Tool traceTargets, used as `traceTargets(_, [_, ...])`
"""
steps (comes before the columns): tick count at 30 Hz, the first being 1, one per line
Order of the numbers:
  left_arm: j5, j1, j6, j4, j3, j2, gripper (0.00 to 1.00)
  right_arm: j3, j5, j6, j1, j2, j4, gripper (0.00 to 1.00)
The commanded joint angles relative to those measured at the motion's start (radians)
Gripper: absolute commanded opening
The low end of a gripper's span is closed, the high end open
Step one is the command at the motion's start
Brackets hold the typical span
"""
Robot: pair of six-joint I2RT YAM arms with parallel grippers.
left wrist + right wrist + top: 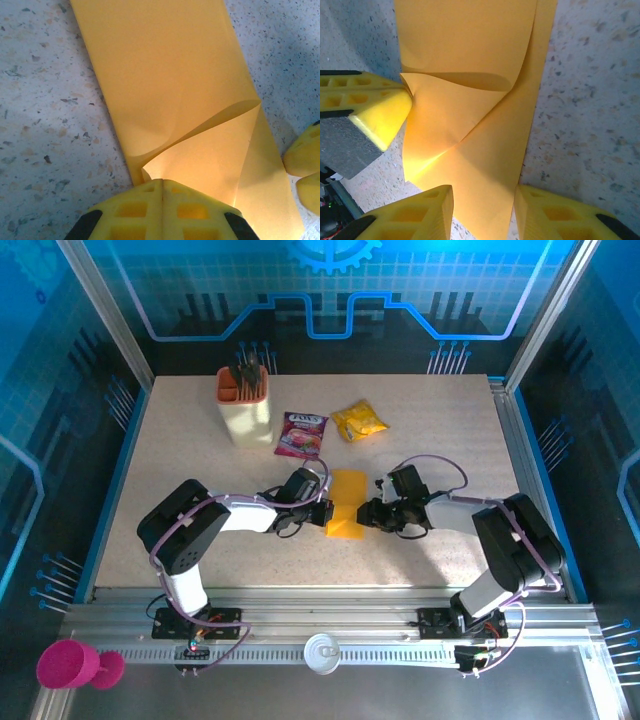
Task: Fold a paper plane with a square sheet of paper (pick it up from the middle)
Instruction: Turn over the paper at the center of the table.
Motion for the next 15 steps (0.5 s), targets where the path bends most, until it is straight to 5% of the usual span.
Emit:
traceTargets(1, [0.017, 0.004, 0.0, -0.041, -0.03, -0.007, 0.0, -0.005, -0.005, 0.029, 0.023, 0.031, 0.044, 0.38])
traceTargets(15, [0.021, 0.004, 0.003, -0.044, -0.025, -0.002, 0.0, 0.033, -0.019, 0.054, 0.036, 0.016, 0.09, 0.32])
